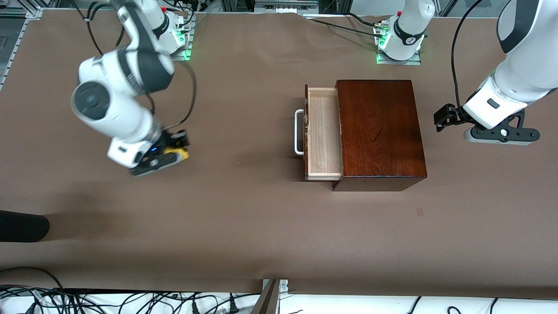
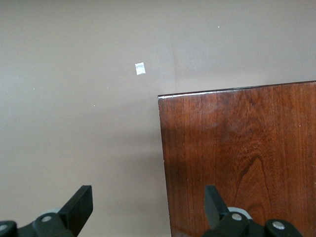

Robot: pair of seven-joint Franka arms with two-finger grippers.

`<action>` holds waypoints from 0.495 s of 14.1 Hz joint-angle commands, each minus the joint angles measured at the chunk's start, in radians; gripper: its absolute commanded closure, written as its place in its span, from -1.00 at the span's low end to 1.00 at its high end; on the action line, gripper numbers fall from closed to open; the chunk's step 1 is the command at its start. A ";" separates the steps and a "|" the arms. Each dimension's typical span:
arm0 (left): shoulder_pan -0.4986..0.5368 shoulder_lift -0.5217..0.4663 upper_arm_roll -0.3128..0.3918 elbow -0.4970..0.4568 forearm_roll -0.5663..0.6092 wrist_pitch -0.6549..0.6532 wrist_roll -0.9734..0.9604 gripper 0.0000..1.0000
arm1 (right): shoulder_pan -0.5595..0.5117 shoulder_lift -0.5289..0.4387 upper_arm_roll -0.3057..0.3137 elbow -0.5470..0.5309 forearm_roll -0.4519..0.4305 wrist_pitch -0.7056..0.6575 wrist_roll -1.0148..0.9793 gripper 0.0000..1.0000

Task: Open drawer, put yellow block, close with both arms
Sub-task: 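Lift the yellow cube with the right gripper and carry it over the drawer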

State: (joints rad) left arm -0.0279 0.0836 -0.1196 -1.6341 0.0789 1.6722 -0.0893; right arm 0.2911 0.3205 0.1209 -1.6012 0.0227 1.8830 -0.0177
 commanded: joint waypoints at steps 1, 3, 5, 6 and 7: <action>0.006 0.015 -0.003 0.037 -0.005 -0.012 0.023 -1.00 | 0.139 0.025 -0.003 0.118 -0.071 -0.064 -0.027 0.98; 0.002 0.021 -0.003 0.040 -0.002 -0.012 0.023 -1.00 | 0.247 0.047 -0.004 0.153 -0.115 -0.064 -0.082 0.98; 0.003 0.022 -0.003 0.048 -0.002 -0.012 0.023 -1.00 | 0.316 0.119 0.000 0.251 -0.106 -0.065 -0.175 0.98; 0.003 0.022 -0.003 0.048 -0.002 -0.012 0.023 -1.00 | 0.350 0.168 0.009 0.314 -0.107 -0.068 -0.255 0.97; 0.003 0.022 -0.003 0.050 -0.002 -0.012 0.022 -1.00 | 0.390 0.213 0.012 0.376 -0.107 -0.079 -0.302 0.97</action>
State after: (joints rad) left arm -0.0283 0.0880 -0.1197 -1.6223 0.0789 1.6722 -0.0893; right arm 0.6262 0.4104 0.1328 -1.4006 -0.0747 1.8473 -0.2023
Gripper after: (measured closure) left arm 0.000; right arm 0.445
